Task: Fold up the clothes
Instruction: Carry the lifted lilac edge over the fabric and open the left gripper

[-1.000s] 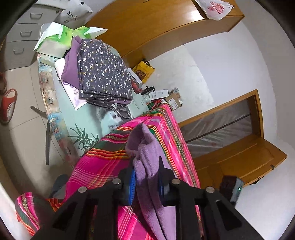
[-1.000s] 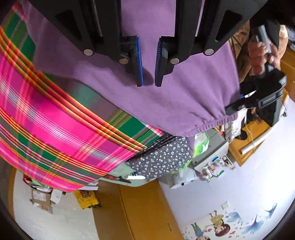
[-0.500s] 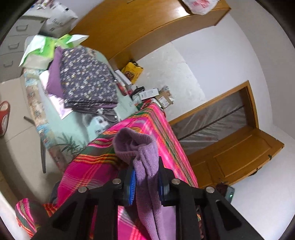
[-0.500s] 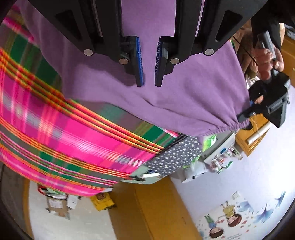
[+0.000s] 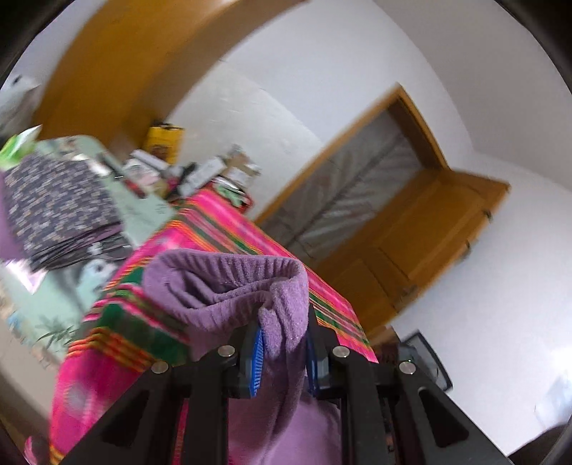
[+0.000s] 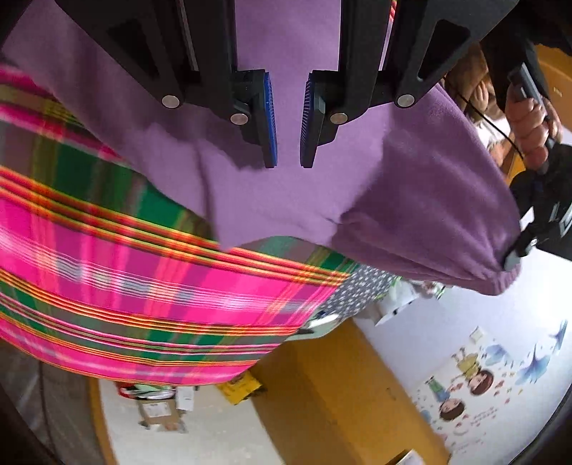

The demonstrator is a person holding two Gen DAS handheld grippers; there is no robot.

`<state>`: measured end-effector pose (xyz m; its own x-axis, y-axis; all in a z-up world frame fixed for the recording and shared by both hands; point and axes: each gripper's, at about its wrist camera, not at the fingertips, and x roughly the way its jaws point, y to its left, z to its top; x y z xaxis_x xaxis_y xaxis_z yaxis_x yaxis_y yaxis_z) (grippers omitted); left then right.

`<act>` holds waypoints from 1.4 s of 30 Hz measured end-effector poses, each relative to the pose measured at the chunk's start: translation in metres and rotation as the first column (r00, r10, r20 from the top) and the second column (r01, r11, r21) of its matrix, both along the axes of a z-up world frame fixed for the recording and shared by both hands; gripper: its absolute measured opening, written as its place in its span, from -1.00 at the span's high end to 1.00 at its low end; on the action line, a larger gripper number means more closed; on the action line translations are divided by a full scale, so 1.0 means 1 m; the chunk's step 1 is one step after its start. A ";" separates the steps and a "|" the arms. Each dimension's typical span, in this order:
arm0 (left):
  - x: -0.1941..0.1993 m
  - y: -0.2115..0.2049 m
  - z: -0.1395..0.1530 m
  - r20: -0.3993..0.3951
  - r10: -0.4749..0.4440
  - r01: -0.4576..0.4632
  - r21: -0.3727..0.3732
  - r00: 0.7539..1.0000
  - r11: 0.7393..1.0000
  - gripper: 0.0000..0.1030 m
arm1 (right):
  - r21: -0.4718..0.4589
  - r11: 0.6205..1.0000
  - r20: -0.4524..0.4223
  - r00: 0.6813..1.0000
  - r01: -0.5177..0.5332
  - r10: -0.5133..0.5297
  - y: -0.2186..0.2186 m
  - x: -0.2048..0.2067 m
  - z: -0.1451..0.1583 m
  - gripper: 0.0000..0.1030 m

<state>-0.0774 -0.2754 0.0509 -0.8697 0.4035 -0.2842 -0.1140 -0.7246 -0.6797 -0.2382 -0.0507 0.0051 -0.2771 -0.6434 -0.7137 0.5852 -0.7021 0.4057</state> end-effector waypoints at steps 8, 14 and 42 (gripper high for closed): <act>-0.018 0.080 0.004 0.010 -0.237 0.237 -0.112 0.971 0.965 0.61 | -0.037 0.993 0.024 0.993 0.116 -0.115 0.052 0.003 -0.002 0.73; -0.026 0.137 -0.019 0.095 -0.396 0.407 -0.193 0.913 0.893 0.61 | -0.054 0.982 0.045 0.983 0.181 -0.179 0.083 0.008 -0.008 0.73; 0.025 0.183 -0.048 0.179 -0.344 0.387 -0.401 0.922 0.830 0.29 | -0.151 0.981 -0.060 0.990 0.121 -0.131 0.120 0.048 0.014 0.42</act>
<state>-0.0526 -0.0921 0.0025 -0.6426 0.5089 -0.5727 -0.3786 -0.8608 -0.3401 -0.1905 0.0693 0.0191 -0.4082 -0.6961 -0.5906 0.5258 -0.7081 0.4713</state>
